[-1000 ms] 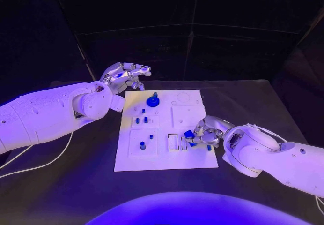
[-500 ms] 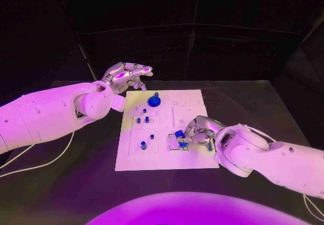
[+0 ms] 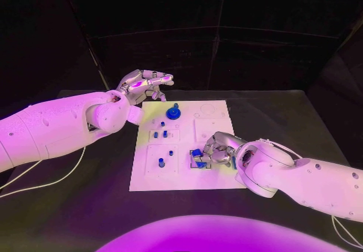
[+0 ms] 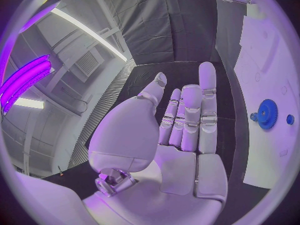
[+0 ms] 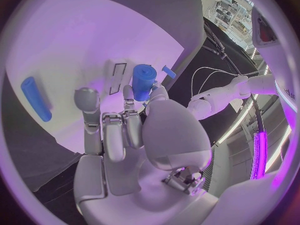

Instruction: Assemble the parts on the task board

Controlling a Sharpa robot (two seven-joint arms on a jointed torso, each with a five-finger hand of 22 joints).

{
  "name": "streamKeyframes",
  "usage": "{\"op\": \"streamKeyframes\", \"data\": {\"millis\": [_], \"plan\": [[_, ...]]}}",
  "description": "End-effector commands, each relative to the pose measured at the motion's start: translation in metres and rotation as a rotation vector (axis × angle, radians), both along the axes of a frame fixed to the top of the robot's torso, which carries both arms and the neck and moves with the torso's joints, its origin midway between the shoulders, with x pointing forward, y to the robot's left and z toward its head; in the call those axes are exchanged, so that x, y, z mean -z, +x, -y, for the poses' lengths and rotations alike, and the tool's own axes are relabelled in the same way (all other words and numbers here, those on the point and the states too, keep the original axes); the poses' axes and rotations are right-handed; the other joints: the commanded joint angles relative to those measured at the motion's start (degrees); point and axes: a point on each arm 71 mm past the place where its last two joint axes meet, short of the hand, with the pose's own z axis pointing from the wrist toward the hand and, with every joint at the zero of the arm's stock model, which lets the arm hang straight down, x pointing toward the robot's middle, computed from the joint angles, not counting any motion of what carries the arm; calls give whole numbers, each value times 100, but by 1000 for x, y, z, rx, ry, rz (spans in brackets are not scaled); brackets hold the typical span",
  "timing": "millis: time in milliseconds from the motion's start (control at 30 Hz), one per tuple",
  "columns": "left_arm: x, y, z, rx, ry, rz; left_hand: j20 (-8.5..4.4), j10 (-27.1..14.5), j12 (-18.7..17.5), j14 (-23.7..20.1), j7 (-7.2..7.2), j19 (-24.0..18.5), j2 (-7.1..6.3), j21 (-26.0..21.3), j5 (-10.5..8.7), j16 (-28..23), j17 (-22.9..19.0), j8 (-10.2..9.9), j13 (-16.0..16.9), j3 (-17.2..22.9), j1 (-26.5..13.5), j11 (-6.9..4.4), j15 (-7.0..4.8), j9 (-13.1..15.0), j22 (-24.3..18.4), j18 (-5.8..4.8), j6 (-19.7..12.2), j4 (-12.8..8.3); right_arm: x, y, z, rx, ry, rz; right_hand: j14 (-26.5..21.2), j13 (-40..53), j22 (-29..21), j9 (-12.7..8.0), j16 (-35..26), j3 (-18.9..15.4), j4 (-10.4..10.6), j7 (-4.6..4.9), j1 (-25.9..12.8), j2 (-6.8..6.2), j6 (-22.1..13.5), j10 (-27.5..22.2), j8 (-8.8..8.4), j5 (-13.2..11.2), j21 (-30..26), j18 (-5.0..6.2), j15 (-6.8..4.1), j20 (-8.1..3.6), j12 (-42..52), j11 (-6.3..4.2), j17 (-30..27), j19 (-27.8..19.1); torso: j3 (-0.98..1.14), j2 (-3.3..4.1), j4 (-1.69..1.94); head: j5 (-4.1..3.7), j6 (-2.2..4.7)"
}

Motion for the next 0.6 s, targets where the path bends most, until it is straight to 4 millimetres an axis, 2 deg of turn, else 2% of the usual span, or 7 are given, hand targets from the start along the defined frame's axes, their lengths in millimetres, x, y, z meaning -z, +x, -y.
{"op": "streamKeyframes", "data": {"millis": [33, 133, 267, 367, 433, 500, 600], "plan": [[-1, 0, 2, 13, -9, 5, 20, -40, 29, 8, 17, 7, 28, -19, 3, 20, -8, 23, 7, -29, 9, 0, 2, -1, -5, 67, -37, 5, 0, 2, 1, 21, -6, 8, 534, 395, -33, 7, -6, -66, 0, 18, -107, -9, -42, 20, -28, -89, 6, -80, -45, -32, -85, -50, 1169, -14, -1, -2, -1, 2, -4], [-1, 0, 2, 14, -9, 4, 20, -40, 29, 8, 17, 7, 28, -19, 3, 20, -8, 23, 7, -29, 9, 0, 2, -1, -5, 67, -37, 5, -1, 3, 0, 29, 1, 16, 530, 203, -100, 42, -15, -241, 2, 24, -384, -25, -89, -87, -49, -688, -37, -72, -40, -27, -273, -41, 1154, -54, -2, 1, 4, -5, -7], [-1, 0, 1, 13, -8, 3, 20, -40, 29, 8, 17, 7, 28, -19, 3, 20, -8, 23, 7, -29, 9, 0, 2, -1, -5, 67, -37, 5, -1, 4, -1, 36, 11, 26, 522, 94, -183, 80, -32, -246, 31, 38, -796, -282, -142, -149, -70, -1311, -92, -59, -26, -15, -399, -24, 1119, -100, 1, -1, 3, 3, -14], [-1, 0, 1, 12, -8, 3, 20, -43, 32, 11, 18, 8, 31, -20, 3, 29, 3, 25, 7, -33, 15, 0, 3, -1, -6, 67, -39, 4, -2, 4, 0, 42, 19, 34, 507, -9, -293, 114, -62, 57, 47, 57, -1173, -695, -192, -214, -76, -1494, -161, -42, -12, -2, -516, -13, 1054, -151, 2, -4, -2, 5, -16], [-1, 0, 1, 11, -7, 3, 20, -43, 33, 12, 18, 8, 32, -20, 3, 31, 5, 25, 7, -35, 14, 1, 3, -1, -6, 67, -39, 5, -3, 4, 0, 45, 22, 37, 504, -26, -323, 134, -69, 208, 50, 61, -1352, -863, -207, -225, -72, -1531, -182, -37, -9, 2, -542, -10, 1042, -162, 1, -6, -4, 6, -17], [-1, 0, 1, 11, -7, 2, 20, -43, 33, 12, 18, 8, 32, -20, 3, 31, 5, 25, 7, -35, 14, 1, 3, -1, -6, 67, -39, 5, -3, 4, 0, 46, 23, 38, 502, -32, -331, 146, -74, 274, 51, 62, -1433, -939, -216, -229, -70, -1558, -190, -36, -9, 3, -555, -8, 1032, -164, 1, -6, -5, 7, -20], [-1, 0, 0, 12, -7, 1, 20, -43, 33, 12, 18, 8, 32, -20, 3, 31, 5, 25, 7, -35, 14, 1, 3, -1, -6, 67, -39, 5, -3, 3, 0, 39, 23, 37, 499, -44, -359, 154, -81, 322, 49, 62, -1458, -921, -221, -235, -68, -1561, -206, -31, -8, 4, -570, -7, 1018, -173, 2, -4, -6, 6, -24]]}}
